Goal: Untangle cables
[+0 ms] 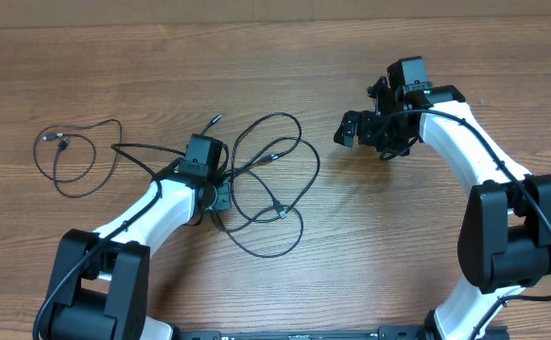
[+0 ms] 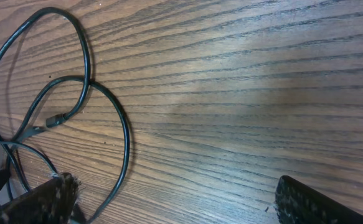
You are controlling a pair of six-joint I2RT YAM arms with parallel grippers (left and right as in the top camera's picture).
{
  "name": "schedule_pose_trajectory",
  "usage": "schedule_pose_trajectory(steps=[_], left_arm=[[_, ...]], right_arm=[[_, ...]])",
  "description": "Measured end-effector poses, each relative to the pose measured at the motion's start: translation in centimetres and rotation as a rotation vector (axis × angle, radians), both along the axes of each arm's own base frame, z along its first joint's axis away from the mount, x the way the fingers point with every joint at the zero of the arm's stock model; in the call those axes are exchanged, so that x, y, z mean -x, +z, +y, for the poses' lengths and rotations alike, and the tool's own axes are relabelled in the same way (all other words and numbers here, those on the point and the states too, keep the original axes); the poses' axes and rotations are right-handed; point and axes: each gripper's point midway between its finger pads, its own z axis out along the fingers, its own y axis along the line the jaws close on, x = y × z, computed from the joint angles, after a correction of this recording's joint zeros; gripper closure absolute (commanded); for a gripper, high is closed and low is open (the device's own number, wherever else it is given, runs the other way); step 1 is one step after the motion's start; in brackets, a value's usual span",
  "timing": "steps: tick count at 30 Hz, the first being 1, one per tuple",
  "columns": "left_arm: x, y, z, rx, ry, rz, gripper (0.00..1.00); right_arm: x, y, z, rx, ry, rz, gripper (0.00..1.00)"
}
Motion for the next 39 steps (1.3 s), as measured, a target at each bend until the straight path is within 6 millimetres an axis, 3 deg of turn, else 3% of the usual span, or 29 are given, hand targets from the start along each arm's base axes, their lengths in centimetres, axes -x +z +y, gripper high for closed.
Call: schedule_pose_trajectory(steps=[8, 10, 13, 17, 22, 27, 29, 31, 33, 39], left_arm=[[0.2, 0.0, 0.8, -0.029, 0.051, 0.006, 0.85], [0.3, -0.1, 1.6, -0.041, 0.08, 0.01, 0.74], [0.1, 0.0, 3.8, -0.074, 0.146, 0.009, 0.71], [0.1, 0.1, 7.0, -0.142, 0.245, 0.002, 0.96], [0.5, 0.3, 7.3, -0.161, 0.246, 0.031, 0.96], [3.1, 1.2, 7.2, -0.177, 0.227, 0.193, 0.96], [2.0, 2.8, 7.0, -0.163, 0.228, 0.169, 0.96], [-0.3, 5.8, 6.6, -0.137, 0.234, 0.075, 0.96], [-3.0, 10.8, 6.2, -0.094, 0.243, -0.084, 0.96], [-5.7, 23.6, 5.9, -0.001, 0.26, -0.457, 0.96]], right_arm=[[0.0, 0.0, 0.0, 0.001, 0.0, -0.001, 0.0], [0.0, 0.0, 0.0, 0.001, 0.0, -0.001, 0.0], [0.0, 0.0, 0.0, 0.002, -0.001, 0.0, 0.0], [0.0, 0.0, 0.0, 0.002, 0.0, -0.001, 0.0], [0.0, 0.0, 0.0, 0.002, 0.0, -0.001, 0.0], [0.0, 0.0, 0.0, 0.001, 0.0, 0.0, 0.0], [0.0, 0.0, 0.0, 0.002, 0.0, -0.001, 0.0], [0.0, 0.0, 0.0, 0.002, 0.0, -0.001, 0.0], [0.0, 0.0, 0.0, 0.002, 0.0, 0.0, 0.0], [0.0, 0.0, 0.0, 0.002, 0.0, -0.001, 0.0]])
